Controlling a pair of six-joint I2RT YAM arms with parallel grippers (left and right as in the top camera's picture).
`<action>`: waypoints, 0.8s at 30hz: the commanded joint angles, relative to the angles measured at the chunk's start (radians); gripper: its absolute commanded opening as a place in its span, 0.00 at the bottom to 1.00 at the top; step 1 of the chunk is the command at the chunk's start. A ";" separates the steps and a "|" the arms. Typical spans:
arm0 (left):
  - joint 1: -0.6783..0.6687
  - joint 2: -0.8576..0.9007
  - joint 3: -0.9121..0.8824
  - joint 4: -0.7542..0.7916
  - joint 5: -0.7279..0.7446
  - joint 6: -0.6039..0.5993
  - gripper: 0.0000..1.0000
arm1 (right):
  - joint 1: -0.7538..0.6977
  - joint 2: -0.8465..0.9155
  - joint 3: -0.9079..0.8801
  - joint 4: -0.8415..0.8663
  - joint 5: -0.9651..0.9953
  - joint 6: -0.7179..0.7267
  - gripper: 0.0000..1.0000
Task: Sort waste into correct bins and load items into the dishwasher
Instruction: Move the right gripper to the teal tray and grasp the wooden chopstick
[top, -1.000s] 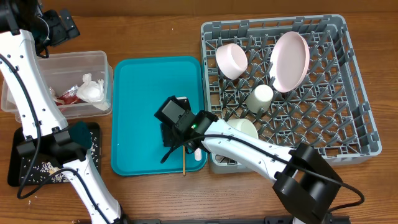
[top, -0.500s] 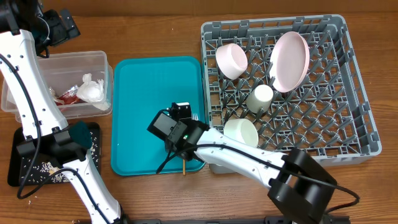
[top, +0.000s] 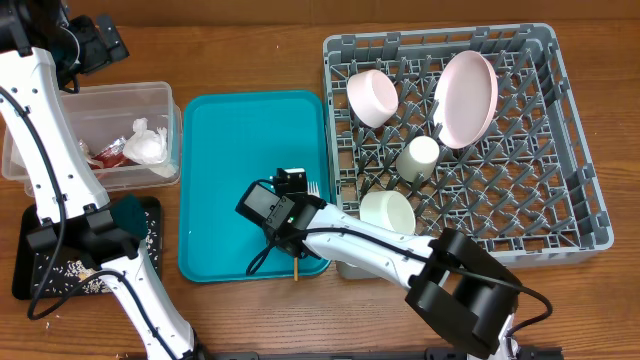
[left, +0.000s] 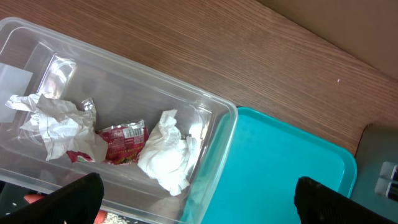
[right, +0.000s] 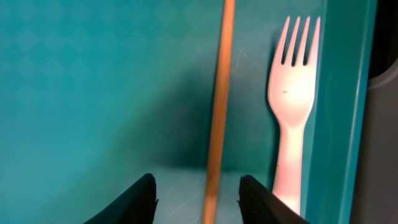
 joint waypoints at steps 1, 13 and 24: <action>0.000 -0.021 -0.002 0.001 0.008 -0.009 1.00 | -0.002 0.018 -0.002 0.010 0.013 0.005 0.43; 0.000 -0.021 -0.002 0.001 0.008 -0.009 1.00 | -0.003 0.069 -0.003 0.036 0.006 0.012 0.36; 0.000 -0.021 -0.002 0.001 0.008 -0.009 1.00 | -0.003 0.069 -0.003 0.039 0.006 0.012 0.17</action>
